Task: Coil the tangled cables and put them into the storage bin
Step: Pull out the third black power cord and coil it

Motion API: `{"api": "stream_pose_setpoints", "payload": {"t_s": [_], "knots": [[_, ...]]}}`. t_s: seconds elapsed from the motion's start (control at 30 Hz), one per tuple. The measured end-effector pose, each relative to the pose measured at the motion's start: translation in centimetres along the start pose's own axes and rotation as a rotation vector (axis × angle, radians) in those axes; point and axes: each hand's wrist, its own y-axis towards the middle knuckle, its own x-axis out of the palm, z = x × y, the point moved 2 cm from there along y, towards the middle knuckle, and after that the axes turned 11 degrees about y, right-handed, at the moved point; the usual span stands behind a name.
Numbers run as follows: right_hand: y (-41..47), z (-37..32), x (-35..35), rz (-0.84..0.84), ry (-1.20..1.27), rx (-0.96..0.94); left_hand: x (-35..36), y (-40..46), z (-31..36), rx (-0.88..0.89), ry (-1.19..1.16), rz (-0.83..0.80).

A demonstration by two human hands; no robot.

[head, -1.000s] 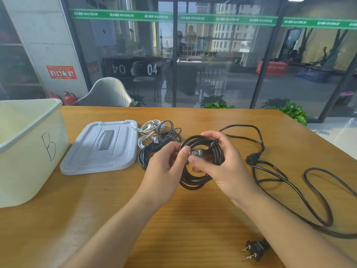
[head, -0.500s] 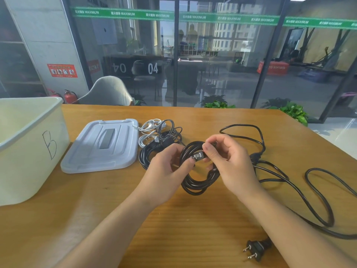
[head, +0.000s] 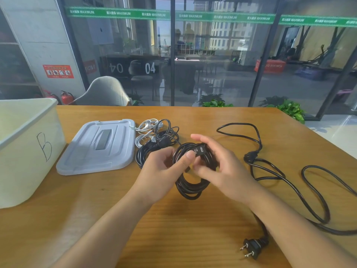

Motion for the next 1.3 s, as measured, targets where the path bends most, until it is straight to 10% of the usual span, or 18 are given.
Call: {"api": "stream_pose_setpoints", "payload": {"t_s": [0.33, 0.6, 0.77, 1.3], "knots": [[-0.3, -1.5, -0.1, 0.423, -0.476, -0.326, -0.2, 0.1, 1.1, 0.053, -0.069, -0.005], [0.2, -0.7, 1.3, 0.270, 0.024, -0.026, -0.3, 0.4, 0.0, 0.010, -0.088, -0.042], [0.1, -0.7, 1.0, 0.246, -0.434, -0.081, -0.5, 0.3, -0.1, 0.012, -0.004, -0.032], [0.1, -0.9, 0.8, 0.225, -0.336, -0.072, -0.1, 0.1, -0.5, -0.214, 0.086, -0.151]]}}
